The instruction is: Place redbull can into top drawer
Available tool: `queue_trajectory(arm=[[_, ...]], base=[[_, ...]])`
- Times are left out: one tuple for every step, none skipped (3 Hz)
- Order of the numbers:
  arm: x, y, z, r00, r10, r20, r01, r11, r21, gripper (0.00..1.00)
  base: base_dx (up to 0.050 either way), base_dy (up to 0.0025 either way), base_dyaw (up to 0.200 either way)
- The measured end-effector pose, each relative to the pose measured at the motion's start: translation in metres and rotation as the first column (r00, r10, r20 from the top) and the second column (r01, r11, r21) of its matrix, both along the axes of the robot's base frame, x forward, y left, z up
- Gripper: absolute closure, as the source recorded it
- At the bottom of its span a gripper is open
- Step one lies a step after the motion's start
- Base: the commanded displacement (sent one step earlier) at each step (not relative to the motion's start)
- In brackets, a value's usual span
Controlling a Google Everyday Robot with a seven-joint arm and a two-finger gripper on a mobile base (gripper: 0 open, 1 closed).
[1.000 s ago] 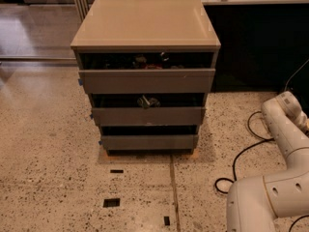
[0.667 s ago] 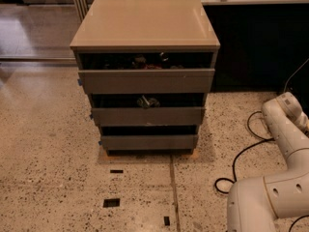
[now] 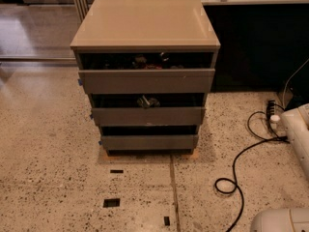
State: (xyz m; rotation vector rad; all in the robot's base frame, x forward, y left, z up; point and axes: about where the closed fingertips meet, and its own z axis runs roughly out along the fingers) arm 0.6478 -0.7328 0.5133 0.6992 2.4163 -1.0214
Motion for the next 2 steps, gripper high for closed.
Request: queue_trajectory(arm=[[0.0000, 0.0000, 0.0000, 1.0000, 0.000, 0.000, 0.000, 1.000, 0.000, 0.00], [-0.0035, -0.0035, 0.0012, 0.9981, -0.027, 0.055, 0.029, 0.998, -0.051, 0.00]], base=[[0.000, 0.00000, 0.000], [0.000, 0.00000, 0.000]])
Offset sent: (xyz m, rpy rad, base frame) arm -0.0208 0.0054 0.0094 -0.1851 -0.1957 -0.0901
